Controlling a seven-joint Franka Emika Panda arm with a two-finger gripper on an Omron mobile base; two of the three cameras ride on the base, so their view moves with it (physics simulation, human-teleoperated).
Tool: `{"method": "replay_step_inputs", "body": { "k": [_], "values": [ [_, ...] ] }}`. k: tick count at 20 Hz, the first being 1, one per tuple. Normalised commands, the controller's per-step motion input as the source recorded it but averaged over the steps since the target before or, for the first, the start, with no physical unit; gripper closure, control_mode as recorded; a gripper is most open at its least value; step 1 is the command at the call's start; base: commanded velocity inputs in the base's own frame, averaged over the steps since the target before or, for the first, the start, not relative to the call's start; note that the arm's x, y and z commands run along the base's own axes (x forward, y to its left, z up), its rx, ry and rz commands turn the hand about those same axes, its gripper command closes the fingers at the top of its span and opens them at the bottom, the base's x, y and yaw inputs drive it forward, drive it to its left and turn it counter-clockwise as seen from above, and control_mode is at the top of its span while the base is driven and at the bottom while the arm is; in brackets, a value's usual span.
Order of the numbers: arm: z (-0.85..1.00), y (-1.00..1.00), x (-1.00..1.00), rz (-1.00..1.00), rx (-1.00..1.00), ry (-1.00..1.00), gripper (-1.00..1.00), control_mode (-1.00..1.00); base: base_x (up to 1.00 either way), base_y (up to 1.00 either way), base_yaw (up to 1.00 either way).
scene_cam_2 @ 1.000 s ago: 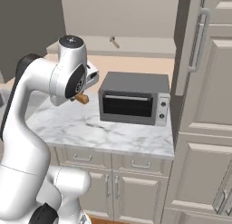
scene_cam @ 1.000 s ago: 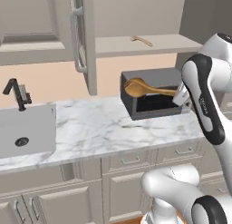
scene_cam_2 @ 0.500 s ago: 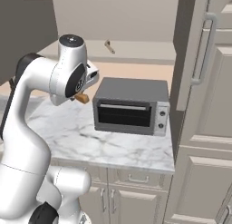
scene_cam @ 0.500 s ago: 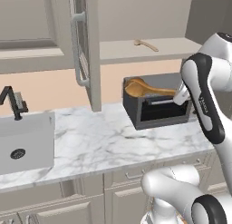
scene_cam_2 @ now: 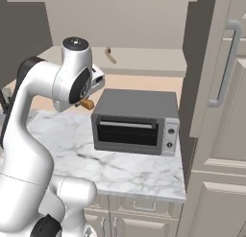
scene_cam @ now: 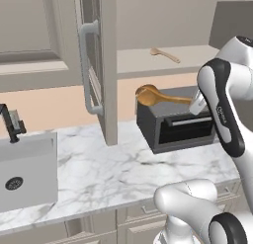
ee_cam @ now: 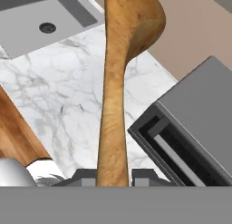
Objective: Organize the utensils by type. Pick up the wooden spoons from the counter and place them in the open cabinet. Then pick up the metallic utensils from the counter and place them in the open drawer.
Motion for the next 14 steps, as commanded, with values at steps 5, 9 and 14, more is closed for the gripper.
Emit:
{"method": "replay_step_inputs", "body": {
  "k": [5,9,14],
  "values": [
    [0.0,0.0,0.0,0.0,0.0,0.0,1.0,1.0,0.42,0.0,-0.01],
    [0.0,0.0,0.0,0.0,0.0,0.0,1.0,1.0,0.43,0.0,0.0],
    [0.07,0.0,0.08,0.0,0.0,-0.04,1.0,-1.0,0.13,0.0,0.0]
  ]
}}
